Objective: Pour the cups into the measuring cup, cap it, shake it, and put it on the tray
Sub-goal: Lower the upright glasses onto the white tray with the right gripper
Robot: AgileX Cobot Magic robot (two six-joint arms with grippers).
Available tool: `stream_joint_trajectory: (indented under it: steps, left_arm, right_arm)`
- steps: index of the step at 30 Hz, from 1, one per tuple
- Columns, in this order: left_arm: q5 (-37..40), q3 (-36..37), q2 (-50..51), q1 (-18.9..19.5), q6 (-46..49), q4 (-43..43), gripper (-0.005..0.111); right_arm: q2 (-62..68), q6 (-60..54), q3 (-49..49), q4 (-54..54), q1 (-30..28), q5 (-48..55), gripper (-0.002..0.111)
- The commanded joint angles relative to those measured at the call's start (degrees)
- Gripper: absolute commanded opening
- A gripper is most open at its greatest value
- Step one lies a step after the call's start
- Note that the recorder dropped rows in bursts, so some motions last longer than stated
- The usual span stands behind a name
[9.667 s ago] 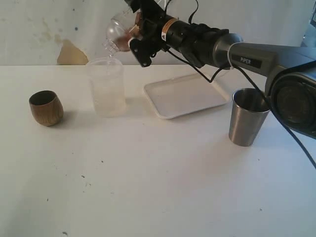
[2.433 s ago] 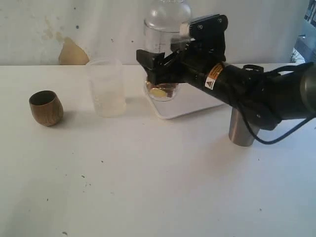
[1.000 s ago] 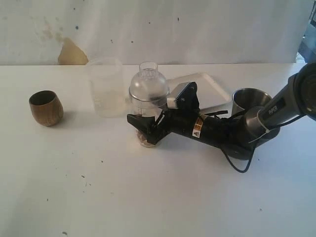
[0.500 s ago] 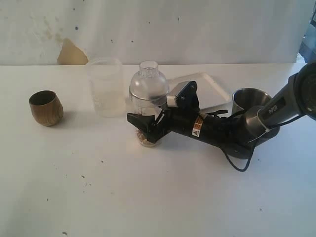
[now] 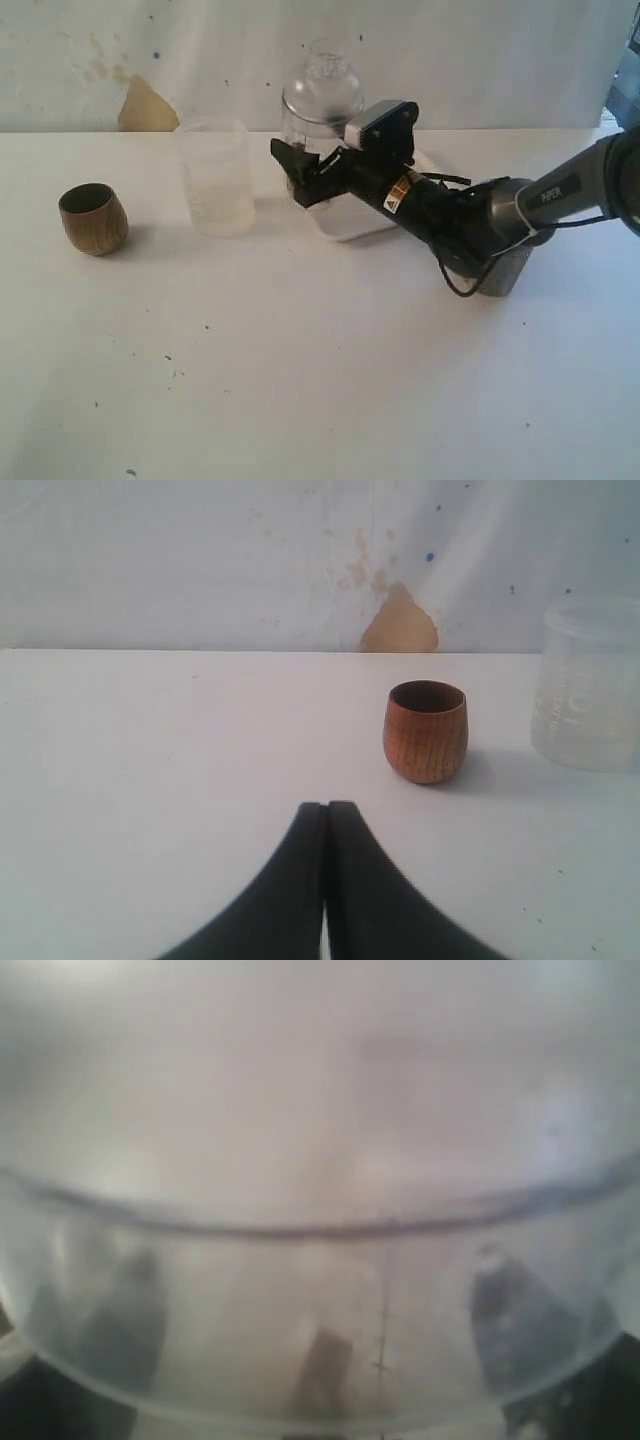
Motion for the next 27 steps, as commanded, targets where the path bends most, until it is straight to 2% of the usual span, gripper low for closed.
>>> stream_joint_trajectory:
  steps: [1, 7, 11, 19, 22, 27]
  left_arm:
    - [-0.3, 0.3, -0.2, -0.1, -0.1, 0.0, 0.000]
    - [-0.3, 0.3, -0.2, -0.1, -0.1, 0.0, 0.000]
    - [-0.3, 0.3, -0.2, -0.1, -0.1, 0.0, 0.000]
    - [-0.3, 0.3, -0.2, -0.1, -0.1, 0.0, 0.000]
    - [-0.3, 0.3, -0.2, -0.1, -0.1, 0.0, 0.000]
    - [-0.3, 0.3, -0.2, -0.1, -0.1, 0.0, 0.000]
  right_arm:
    - [0.7, -4.4, -5.0, 2.9, -0.1, 3.1, 0.000]
    - [5.8, -4.2, -9.5, 6.3, -0.1, 4.3, 0.000]
    - [7.5, -4.3, -10.3, 14.1, -0.2, 4.5, 0.000]
    - [9.8, -4.3, -11.7, 14.0, -0.2, 8.0, 0.001]
    - [9.8, -4.3, -11.7, 14.0, -0.2, 8.0, 0.009]
    - [9.8, -4.3, -11.7, 14.0, -0.2, 9.2, 0.038]
